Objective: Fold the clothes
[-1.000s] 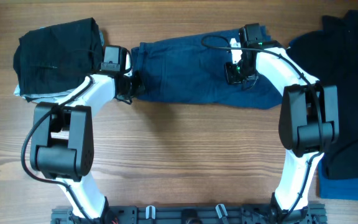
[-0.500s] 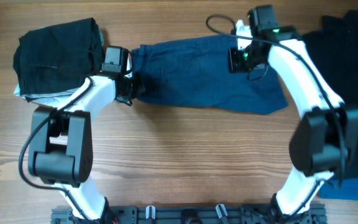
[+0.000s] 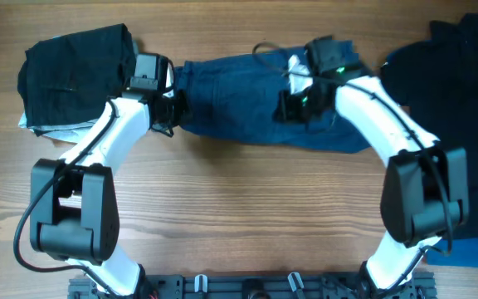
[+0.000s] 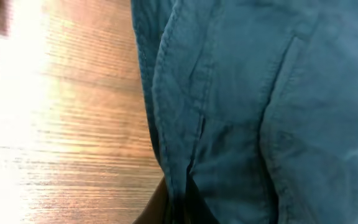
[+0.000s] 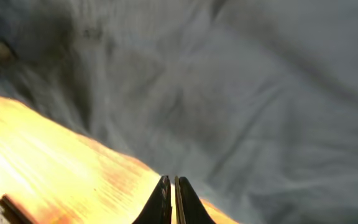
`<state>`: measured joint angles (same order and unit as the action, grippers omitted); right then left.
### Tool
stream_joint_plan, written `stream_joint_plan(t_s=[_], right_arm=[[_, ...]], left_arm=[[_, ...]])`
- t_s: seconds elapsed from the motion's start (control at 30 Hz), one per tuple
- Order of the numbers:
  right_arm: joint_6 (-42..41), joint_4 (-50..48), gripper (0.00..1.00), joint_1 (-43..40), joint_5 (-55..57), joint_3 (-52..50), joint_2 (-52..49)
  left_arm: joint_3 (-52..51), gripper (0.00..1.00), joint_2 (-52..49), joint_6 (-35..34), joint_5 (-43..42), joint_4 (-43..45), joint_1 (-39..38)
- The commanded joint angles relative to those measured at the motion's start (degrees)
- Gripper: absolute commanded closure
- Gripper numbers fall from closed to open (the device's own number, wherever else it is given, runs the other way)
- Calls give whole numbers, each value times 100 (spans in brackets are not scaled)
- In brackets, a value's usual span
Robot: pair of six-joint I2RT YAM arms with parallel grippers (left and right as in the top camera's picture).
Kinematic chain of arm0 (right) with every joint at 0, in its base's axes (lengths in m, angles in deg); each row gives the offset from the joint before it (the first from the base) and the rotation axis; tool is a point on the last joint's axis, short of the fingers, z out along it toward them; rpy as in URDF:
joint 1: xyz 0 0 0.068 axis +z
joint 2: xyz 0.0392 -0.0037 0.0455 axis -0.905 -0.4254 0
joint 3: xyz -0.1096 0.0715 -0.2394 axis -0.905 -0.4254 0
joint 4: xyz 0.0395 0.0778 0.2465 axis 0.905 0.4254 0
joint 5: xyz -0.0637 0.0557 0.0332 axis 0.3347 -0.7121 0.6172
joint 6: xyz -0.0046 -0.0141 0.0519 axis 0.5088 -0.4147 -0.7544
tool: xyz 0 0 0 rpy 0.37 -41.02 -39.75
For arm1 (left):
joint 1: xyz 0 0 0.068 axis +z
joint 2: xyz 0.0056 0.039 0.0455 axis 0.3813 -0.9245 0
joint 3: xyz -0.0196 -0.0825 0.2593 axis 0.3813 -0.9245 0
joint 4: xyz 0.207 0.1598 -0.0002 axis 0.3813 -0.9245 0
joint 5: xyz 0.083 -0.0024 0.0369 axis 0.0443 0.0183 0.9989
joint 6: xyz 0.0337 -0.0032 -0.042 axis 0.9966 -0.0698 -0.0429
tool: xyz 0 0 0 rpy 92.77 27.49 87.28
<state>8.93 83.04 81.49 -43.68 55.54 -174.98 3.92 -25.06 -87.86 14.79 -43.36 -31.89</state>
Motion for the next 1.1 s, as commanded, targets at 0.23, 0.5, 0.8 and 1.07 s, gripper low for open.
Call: stream_joint_plan(t_s=[0.23, 0.5, 0.8, 1.07], right_arm=[[-918, -621, 95, 267, 343, -955, -136], [-501, -678, 96, 37, -472, -560, -39], [-962, -629, 96, -321, -396, -160, -74], [-1707, -944, 96, 339, 28, -540, -557]], left_arm=[[962, 96, 225, 146, 101, -573, -140], [999, 96, 352, 446, 166, -734, -144], [1014, 96, 479, 448, 380, -1121, -144], [1014, 95, 483, 448, 380, -1108, -144]])
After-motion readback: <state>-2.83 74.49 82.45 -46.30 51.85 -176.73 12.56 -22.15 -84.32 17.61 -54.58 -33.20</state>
